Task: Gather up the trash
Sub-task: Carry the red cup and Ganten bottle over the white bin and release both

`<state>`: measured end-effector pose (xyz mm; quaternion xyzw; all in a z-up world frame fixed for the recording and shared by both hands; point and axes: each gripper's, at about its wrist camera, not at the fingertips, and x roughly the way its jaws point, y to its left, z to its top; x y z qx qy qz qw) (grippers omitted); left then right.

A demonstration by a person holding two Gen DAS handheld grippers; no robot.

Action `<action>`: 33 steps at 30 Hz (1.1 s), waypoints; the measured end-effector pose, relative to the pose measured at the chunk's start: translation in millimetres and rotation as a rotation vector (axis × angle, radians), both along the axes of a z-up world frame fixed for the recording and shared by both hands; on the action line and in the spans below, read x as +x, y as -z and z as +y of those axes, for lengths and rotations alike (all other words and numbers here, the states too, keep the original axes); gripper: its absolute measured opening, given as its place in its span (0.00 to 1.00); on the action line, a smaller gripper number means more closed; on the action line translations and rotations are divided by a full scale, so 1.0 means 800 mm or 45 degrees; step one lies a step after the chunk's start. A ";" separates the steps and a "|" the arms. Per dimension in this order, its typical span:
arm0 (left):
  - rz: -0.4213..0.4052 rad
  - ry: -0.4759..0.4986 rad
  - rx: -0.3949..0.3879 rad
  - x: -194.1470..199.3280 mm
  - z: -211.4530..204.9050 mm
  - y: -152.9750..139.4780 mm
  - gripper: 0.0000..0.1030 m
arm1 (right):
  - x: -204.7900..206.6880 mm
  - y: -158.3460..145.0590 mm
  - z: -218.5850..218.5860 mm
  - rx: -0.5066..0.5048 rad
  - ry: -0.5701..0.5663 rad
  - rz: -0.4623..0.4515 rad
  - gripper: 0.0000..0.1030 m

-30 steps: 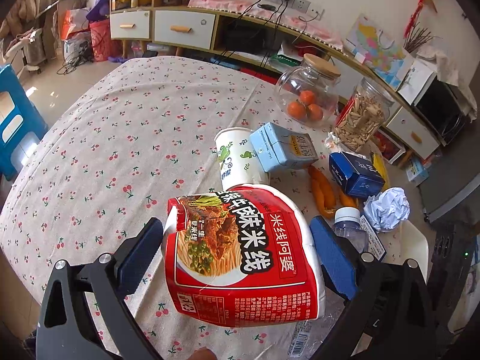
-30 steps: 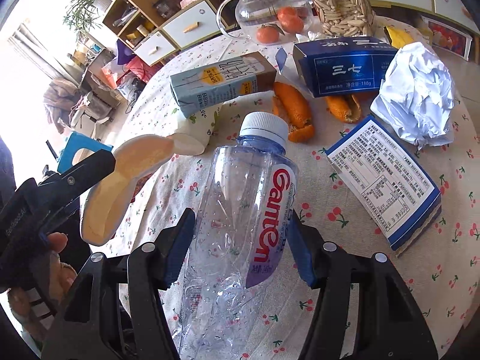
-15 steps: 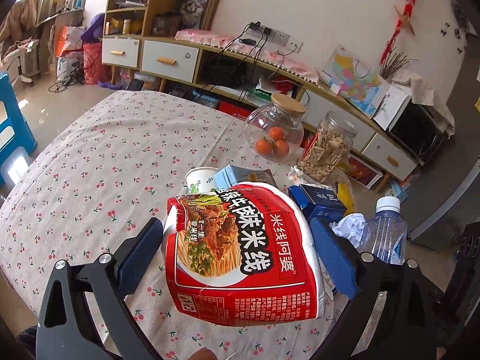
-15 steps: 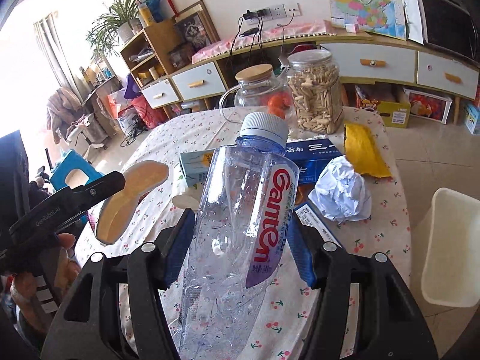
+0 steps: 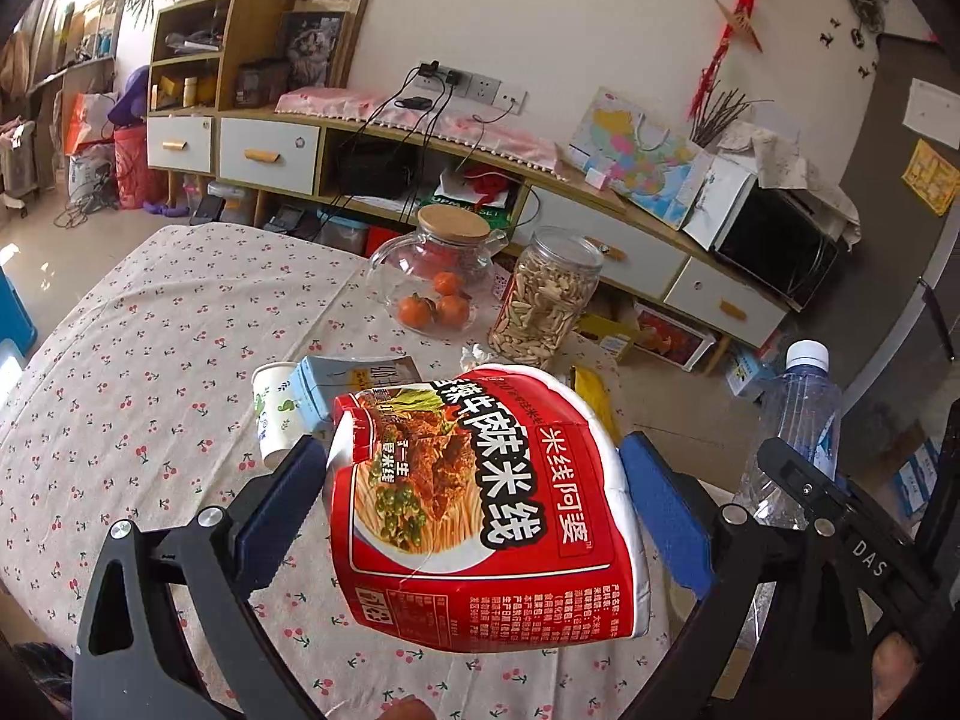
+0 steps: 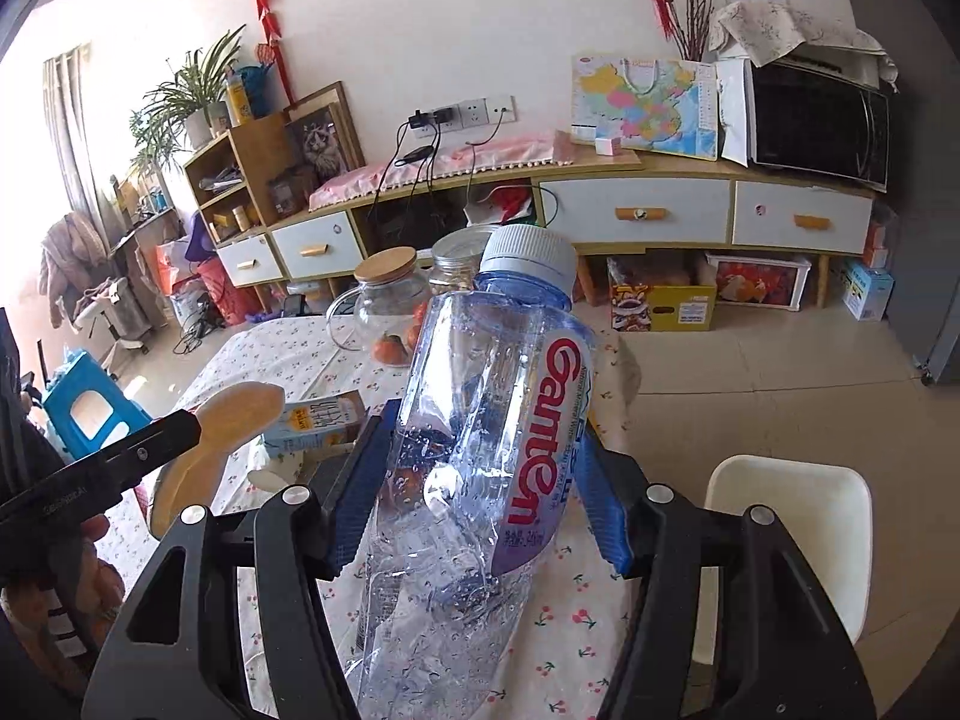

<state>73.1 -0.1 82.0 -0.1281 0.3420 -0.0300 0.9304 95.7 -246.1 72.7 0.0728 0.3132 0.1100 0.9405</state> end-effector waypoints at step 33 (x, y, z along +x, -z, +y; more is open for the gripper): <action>0.175 0.462 0.035 0.082 -0.286 0.070 0.92 | -0.001 0.072 -0.251 -0.198 0.981 0.193 0.88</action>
